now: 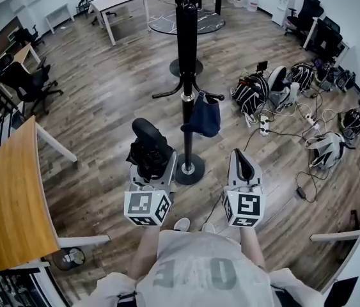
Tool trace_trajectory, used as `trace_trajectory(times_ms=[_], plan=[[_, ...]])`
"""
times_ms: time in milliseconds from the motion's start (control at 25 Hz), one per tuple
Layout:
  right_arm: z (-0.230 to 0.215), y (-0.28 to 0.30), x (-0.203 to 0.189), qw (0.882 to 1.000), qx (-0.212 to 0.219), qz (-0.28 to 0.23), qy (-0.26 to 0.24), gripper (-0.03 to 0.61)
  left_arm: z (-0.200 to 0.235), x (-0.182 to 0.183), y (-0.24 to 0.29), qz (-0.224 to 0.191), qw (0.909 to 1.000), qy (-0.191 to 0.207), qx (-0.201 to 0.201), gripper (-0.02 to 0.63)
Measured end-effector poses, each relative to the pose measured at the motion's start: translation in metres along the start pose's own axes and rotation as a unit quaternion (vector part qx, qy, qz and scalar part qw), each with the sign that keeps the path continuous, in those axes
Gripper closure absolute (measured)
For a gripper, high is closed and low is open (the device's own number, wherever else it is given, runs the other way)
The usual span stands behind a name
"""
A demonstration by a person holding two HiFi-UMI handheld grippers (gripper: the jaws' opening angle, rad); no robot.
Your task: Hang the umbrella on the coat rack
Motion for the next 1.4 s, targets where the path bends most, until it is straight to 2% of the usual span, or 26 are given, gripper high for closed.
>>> trace_trajectory(times_ms=[200, 440, 680, 1000, 1400], plan=[[0.0, 0.004, 0.002, 1.0, 0.009, -0.002, 0.002, 0.548, -0.003, -0.001, 0.003, 0.008, 1.0, -0.001, 0.006, 0.321], [0.001, 0.002, 0.003, 1.0, 0.009, -0.004, 0.001, 0.546, -0.005, 0.015, 0.014, 0.019, 0.9993, 0.017, 0.028, 0.321], [-0.003, -0.004, 0.006, 1.0, 0.002, -0.006, 0.01, 0.546, -0.008, 0.051, 0.036, 0.001, 0.9992, 0.029, 0.027, 0.321], [-0.006, -0.009, 0.013, 0.999, -0.007, -0.031, 0.023, 0.548, -0.013, 0.106, 0.079, -0.01, 0.9957, 0.092, 0.0, 0.321], [-0.012, -0.01, 0.013, 0.999, -0.028, -0.027, 0.028, 0.548, 0.008, 0.147, 0.138, -0.019, 0.9955, 0.092, -0.009, 0.321]])
Point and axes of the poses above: the fingertips, and each gripper's own axes: y forward along the fingers, z to its left, x out of its top, the point moved 4 cm from there along -y, backward along the fingers, and after that the axes turned 7 degrees about -x, right-handed, at the moved point
